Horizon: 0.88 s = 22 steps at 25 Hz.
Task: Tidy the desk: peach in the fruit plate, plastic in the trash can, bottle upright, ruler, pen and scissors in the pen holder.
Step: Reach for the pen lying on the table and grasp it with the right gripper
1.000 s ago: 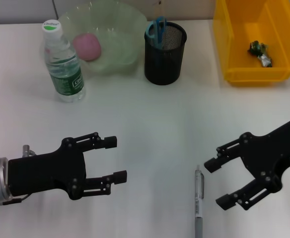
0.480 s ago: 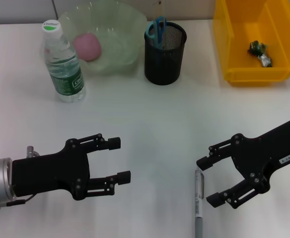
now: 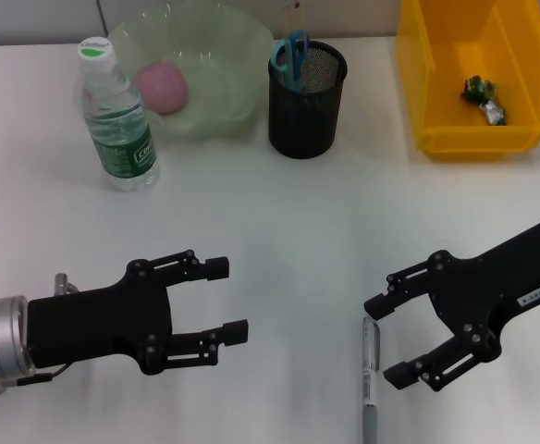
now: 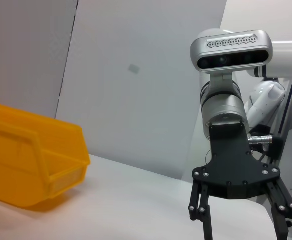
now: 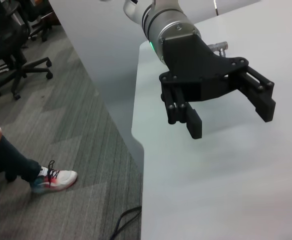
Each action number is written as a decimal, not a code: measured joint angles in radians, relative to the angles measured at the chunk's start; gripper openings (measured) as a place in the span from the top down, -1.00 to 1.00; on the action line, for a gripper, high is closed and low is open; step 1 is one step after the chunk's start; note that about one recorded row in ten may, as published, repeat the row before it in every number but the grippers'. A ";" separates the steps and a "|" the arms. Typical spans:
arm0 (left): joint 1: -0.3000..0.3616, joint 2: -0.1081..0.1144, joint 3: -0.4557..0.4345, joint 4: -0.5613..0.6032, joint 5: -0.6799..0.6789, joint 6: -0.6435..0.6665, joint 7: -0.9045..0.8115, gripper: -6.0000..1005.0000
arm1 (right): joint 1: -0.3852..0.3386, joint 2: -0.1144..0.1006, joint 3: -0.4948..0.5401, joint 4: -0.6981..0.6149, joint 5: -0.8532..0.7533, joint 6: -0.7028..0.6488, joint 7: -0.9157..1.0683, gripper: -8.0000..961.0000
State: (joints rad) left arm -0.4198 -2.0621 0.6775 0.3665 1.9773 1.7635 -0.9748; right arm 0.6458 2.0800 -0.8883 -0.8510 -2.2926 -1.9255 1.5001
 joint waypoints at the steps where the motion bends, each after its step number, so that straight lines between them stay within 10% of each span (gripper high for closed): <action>1: 0.000 -0.001 0.001 0.000 0.000 -0.001 0.001 -0.58 | 0.000 0.000 0.000 0.000 0.000 0.000 0.000 -0.70; 22: -0.011 0.002 0.014 0.004 0.000 -0.003 -0.007 -0.57 | 0.045 -0.002 -0.047 0.005 0.029 0.005 -0.042 -0.70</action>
State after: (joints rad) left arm -0.4305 -2.0603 0.6918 0.3701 1.9773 1.7610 -0.9822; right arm 0.6904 2.0779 -0.9349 -0.8455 -2.2640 -1.9209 1.4576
